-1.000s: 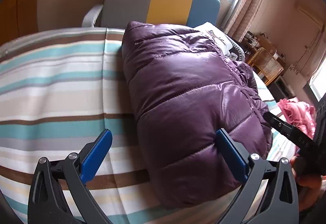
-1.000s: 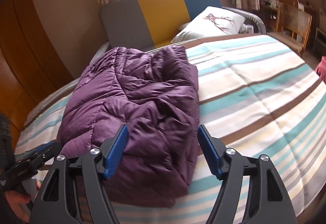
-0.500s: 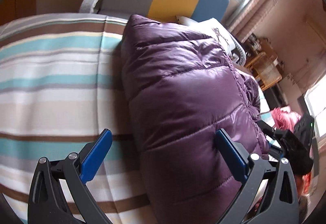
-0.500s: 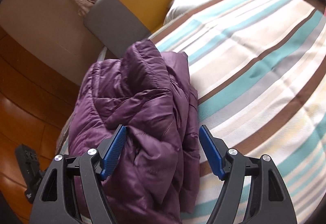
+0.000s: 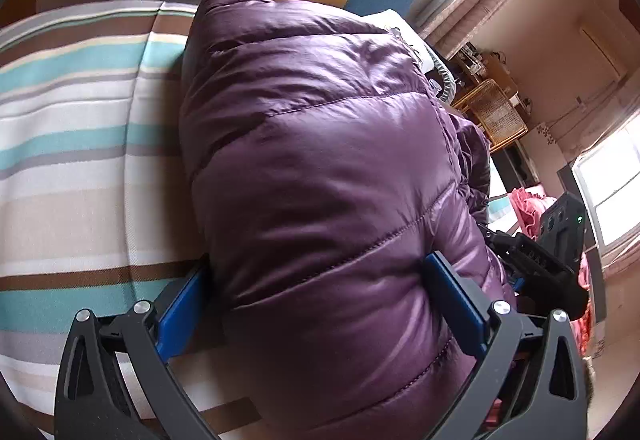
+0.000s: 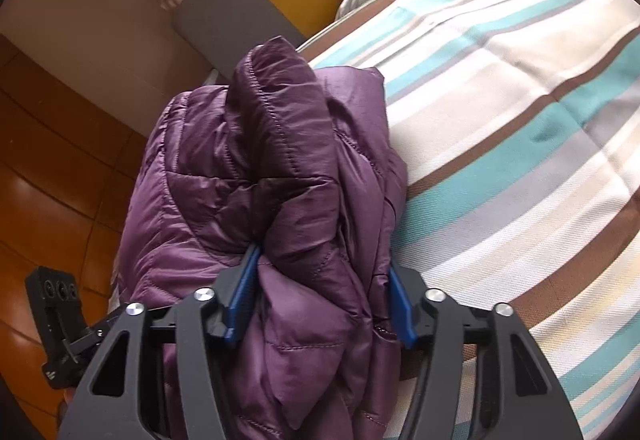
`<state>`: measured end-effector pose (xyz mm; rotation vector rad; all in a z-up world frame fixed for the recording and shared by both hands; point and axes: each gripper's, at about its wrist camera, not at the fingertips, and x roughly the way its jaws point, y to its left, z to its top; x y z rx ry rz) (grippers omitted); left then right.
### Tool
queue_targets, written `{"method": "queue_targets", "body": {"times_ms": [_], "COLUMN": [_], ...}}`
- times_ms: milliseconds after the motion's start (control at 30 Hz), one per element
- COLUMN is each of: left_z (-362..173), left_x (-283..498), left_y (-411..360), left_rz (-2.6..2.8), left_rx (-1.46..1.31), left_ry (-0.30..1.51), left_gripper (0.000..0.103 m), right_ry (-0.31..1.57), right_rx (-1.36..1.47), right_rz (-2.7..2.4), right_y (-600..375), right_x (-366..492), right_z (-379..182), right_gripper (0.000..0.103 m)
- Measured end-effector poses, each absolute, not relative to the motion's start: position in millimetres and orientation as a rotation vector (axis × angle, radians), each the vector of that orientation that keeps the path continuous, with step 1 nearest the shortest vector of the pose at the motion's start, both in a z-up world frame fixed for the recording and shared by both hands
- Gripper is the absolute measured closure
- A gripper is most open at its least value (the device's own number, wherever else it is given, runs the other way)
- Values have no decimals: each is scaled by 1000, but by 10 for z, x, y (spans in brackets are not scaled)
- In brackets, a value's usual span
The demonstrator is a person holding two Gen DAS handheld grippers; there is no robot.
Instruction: Fold large clothes
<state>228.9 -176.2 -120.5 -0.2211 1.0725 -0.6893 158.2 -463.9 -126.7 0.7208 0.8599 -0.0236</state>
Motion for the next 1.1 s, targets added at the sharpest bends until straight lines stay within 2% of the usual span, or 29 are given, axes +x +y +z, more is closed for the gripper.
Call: {"method": "queue_targets", "body": {"times_ms": [67, 133, 333, 733, 1100], "left_z": [-1196, -1159, -1017, -771, -501], "left_x": [2254, 2192, 2037, 1857, 1616], "left_y": [-1785, -1803, -1859, -1847, -1646], "left_rz": [-689, -688, -654, -614, -598], "left_rx": [-196, -178, -77, 6, 14], "left_ry": [1052, 1026, 950, 867, 762], "left_gripper": [6, 15, 28, 41, 44], "right_ry": [848, 829, 743, 650, 596], "right_rx": [722, 717, 636, 606, 572], "right_rz": [-17, -19, -9, 18, 64], "right_y": [-4629, -4606, -4444, -4244, -3922], "right_x": [1569, 1552, 1384, 1095, 813], "right_z": [-1252, -1230, -1102, -898, -658], "right_gripper": [56, 62, 72, 74, 74]}}
